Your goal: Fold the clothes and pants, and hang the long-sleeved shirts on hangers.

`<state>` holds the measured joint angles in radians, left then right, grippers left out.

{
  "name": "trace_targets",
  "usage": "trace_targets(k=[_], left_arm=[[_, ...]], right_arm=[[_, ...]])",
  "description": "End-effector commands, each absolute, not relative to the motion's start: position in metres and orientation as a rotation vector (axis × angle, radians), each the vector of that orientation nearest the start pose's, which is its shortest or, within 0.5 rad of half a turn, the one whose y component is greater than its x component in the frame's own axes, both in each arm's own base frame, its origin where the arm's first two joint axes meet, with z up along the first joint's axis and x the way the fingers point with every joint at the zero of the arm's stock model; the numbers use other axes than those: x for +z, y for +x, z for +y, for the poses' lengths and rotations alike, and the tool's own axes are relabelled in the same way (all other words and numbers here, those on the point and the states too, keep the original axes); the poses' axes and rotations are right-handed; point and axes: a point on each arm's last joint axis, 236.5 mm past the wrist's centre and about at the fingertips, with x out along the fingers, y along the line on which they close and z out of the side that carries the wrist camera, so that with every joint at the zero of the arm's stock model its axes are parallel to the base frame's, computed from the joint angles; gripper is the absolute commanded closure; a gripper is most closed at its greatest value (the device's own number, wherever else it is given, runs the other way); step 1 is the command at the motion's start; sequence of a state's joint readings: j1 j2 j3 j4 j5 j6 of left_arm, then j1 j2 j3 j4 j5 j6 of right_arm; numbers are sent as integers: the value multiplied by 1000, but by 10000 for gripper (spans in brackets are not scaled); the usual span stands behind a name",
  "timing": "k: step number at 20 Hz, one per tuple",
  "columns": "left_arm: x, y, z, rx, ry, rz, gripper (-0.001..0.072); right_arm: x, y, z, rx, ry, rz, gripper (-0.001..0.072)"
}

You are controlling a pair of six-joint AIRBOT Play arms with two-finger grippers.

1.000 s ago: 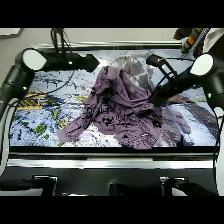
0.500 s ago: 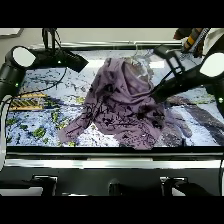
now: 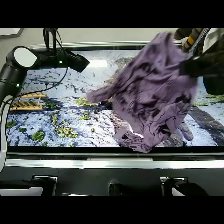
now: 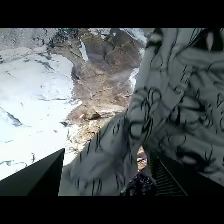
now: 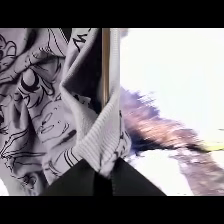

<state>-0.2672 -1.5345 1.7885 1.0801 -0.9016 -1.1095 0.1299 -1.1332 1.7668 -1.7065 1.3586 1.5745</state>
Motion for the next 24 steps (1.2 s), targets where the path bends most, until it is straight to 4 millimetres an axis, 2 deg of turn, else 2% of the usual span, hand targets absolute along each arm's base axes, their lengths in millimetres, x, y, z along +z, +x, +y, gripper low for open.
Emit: trace_targets(k=[1,4,7,8,11,14,16,18,24], left_arm=[[205,511,-237,-678,100,549,95],[205,510,-239,-682,102,549,94],[205,511,-239,-681,101,550,94],[205,511,-239,-682,102,550,95],[204,511,-239,-681,102,550,94],[204,511,-239,-682,102,551,94],[204,511,-239,-682,102,550,94],[203,511,-239,-682,102,553,94],[203,511,-239,-682,102,554,94]], right_arm=[[346,389,-42,-266,-136,575,681],[383,368,-92,-492,-173,509,681],[402,327,-142,-759,-208,508,681],[407,316,-154,-832,-205,499,681],[421,299,-173,-970,-140,422,681],[422,273,-212,-1123,-20,372,681],[436,266,-236,-1175,-14,294,681],[455,262,-249,-1191,-30,211,681],[491,241,-282,-1272,-38,23,681]])
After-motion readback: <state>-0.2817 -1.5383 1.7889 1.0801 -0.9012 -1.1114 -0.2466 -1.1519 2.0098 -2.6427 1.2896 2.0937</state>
